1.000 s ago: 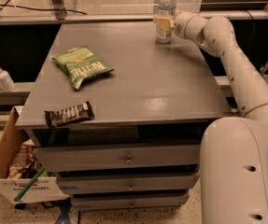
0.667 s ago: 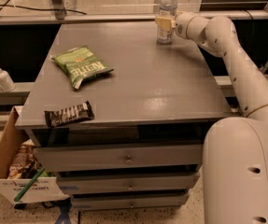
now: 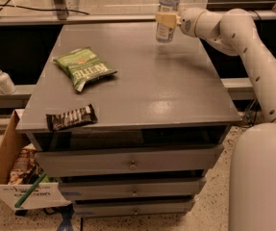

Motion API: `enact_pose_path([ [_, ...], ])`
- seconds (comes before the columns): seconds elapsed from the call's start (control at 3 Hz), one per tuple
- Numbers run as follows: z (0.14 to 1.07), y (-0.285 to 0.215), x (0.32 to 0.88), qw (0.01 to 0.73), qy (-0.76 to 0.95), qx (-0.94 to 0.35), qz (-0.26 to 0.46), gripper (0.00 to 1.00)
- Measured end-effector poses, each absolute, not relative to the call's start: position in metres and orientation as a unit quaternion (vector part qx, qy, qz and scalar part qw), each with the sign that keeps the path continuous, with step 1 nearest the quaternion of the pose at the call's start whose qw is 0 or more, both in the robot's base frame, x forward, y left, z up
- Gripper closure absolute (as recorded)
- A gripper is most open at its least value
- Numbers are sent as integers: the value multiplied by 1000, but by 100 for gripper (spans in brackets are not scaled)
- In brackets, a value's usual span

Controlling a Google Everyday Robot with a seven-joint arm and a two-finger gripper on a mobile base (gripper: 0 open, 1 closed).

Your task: Move blue plastic bottle near green jalapeno chip bag

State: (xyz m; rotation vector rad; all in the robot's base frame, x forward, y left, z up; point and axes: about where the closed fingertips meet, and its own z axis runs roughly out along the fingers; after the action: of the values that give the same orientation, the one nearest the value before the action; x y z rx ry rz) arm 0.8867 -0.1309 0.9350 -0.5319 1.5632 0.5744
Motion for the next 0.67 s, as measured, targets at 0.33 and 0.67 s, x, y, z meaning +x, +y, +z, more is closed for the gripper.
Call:
enact_pose_path([
  [0.33,959,-88,844,619,664,-271,320,100],
  [0.67,981,-39,800,594,632,-312,387,100],
])
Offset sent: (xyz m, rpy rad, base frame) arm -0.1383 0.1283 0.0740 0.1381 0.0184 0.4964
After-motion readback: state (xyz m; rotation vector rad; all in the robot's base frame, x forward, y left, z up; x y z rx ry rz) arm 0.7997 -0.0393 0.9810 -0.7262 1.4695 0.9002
